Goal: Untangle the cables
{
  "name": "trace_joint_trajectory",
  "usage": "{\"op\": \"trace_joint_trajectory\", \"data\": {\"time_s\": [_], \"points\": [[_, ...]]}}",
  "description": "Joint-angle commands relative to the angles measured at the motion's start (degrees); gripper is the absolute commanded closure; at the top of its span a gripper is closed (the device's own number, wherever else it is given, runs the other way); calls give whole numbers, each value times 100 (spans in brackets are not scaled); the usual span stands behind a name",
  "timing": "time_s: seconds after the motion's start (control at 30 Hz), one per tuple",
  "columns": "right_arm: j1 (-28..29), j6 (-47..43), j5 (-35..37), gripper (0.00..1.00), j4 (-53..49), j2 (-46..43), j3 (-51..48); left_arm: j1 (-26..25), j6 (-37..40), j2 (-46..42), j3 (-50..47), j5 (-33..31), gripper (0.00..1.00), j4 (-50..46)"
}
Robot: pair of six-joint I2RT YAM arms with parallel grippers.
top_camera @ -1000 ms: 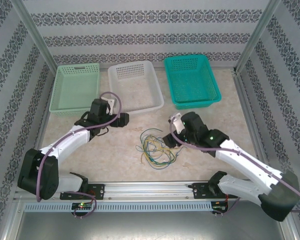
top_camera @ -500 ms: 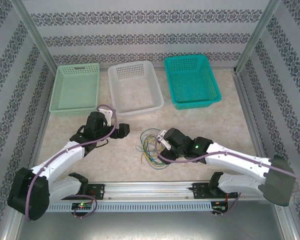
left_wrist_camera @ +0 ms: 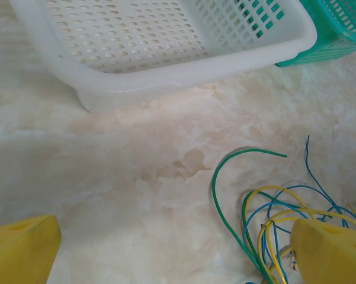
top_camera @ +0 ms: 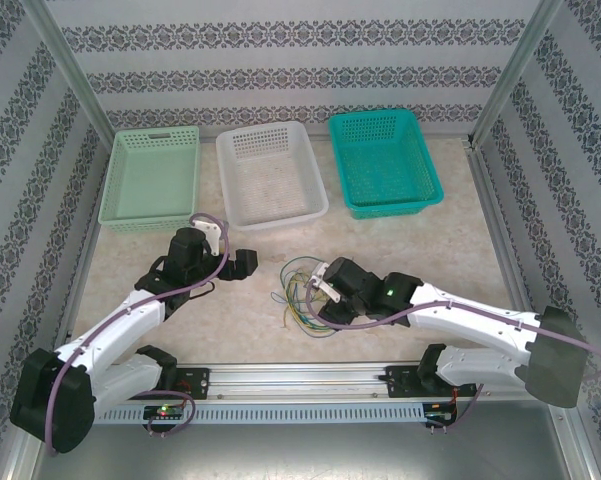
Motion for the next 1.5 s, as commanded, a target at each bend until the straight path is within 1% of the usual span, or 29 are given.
{"op": "trace_joint_trajectory", "data": {"time_s": [0.0, 0.07, 0.1, 0.2, 0.27, 0.47, 0.63, 0.8, 0.83, 0.9, 0.97, 1.03, 1.07, 1.13, 1.23, 1.37, 1.47], "points": [[63, -216, -195, 20, -296, -252, 233, -66, -58, -141, -47, -8, 0, -105], [72, -576, -470, 22, -410, -374, 220, -68, -35, -161, -28, -29, 0, -160], [88, -785, -450, 24, -520, -410, 238, -61, -26, -155, -21, -37, 0, -163], [117, -1227, -119, 25, -963, -297, 451, -72, -26, -128, -45, -14, 0, -108], [117, -1440, -14, 25, -1068, -208, 531, -66, -35, -102, -43, 18, 0, -88], [128, -1970, -30, 28, -695, 149, 577, -66, 12, 24, 17, 17, 0, -64], [143, -2176, -115, 29, -550, 752, 797, -67, 85, 152, 127, -9, 0, -49], [160, -2243, -23, 37, -213, 1191, 872, -62, 117, 299, 220, -7, 0, -60], [161, -2268, -14, 39, -164, 1281, 874, -59, 129, 321, 247, -29, 0, -92], [157, -2268, 114, 48, -150, 1422, 925, -63, 174, 348, 311, -110, 0, -174], [152, -2219, 199, 64, -160, 1424, 964, -59, 222, 334, 373, -190, 0, -240], [136, -2190, 164, 77, -79, 1263, 914, -64, 252, 323, 414, -274, 0, -262], [113, -2188, 122, 82, -16, 1140, 861, -63, 271, 316, 431, -321, 0, -250], [27, -2148, -11, 89, 63, 878, 791, -60, 287, 320, 454, -396, 0, -214], [-97, -2078, -228, 93, 153, 398, 735, -63, 294, 335, 516, -463, 0, -167], [-261, -2074, -494, 93, 218, -232, 754, -66, 299, 364, 551, -442, 0, -75], [-448, -2049, -751, 93, 307, -527, 810, -66, 295, 381, 546, -387, 0, 12]]}}
